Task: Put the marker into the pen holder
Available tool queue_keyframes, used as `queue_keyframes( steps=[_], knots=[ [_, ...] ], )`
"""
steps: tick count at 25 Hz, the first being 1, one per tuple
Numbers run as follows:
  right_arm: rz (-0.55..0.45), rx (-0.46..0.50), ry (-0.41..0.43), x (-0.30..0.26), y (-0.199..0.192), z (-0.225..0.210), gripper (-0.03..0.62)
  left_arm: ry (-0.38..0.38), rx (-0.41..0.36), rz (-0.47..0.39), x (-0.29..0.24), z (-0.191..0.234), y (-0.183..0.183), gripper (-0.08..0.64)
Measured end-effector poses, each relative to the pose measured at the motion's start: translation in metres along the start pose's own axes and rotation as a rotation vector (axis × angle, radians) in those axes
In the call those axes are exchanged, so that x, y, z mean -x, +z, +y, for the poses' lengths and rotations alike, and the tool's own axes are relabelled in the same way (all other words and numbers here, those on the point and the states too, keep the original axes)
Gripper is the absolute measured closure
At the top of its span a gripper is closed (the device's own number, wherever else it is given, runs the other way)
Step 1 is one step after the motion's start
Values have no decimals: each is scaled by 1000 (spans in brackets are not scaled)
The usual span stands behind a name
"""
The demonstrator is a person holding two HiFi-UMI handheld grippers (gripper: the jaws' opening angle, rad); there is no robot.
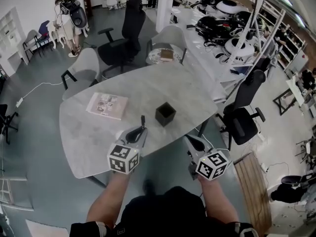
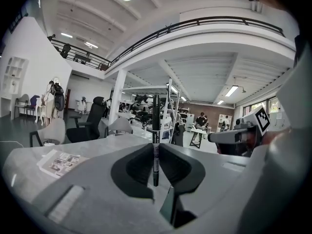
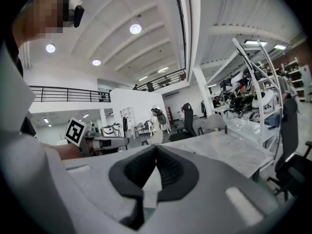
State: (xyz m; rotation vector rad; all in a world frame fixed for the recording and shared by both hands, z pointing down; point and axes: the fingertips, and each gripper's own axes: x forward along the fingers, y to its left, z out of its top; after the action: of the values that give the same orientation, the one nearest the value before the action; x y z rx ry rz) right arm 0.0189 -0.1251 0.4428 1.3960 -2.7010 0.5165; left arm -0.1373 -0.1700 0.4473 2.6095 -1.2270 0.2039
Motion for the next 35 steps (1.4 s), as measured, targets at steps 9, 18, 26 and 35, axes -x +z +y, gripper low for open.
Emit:
queue_keyframes(
  steps=[9, 18, 26, 35],
  knots=[
    [37, -31, 38, -42, 3, -66, 589, -1, 29, 7, -78, 6, 5, 515],
    [2, -41, 99, -61, 35, -152, 589, 49, 44, -3, -157, 0, 29, 515],
    [12, -72, 128, -83, 42, -189, 589, 61, 66, 44, -201, 4, 22, 515],
    [60, -92, 111, -128, 35, -211, 589, 37, 133, 95, -246, 41, -2, 515]
  ],
)
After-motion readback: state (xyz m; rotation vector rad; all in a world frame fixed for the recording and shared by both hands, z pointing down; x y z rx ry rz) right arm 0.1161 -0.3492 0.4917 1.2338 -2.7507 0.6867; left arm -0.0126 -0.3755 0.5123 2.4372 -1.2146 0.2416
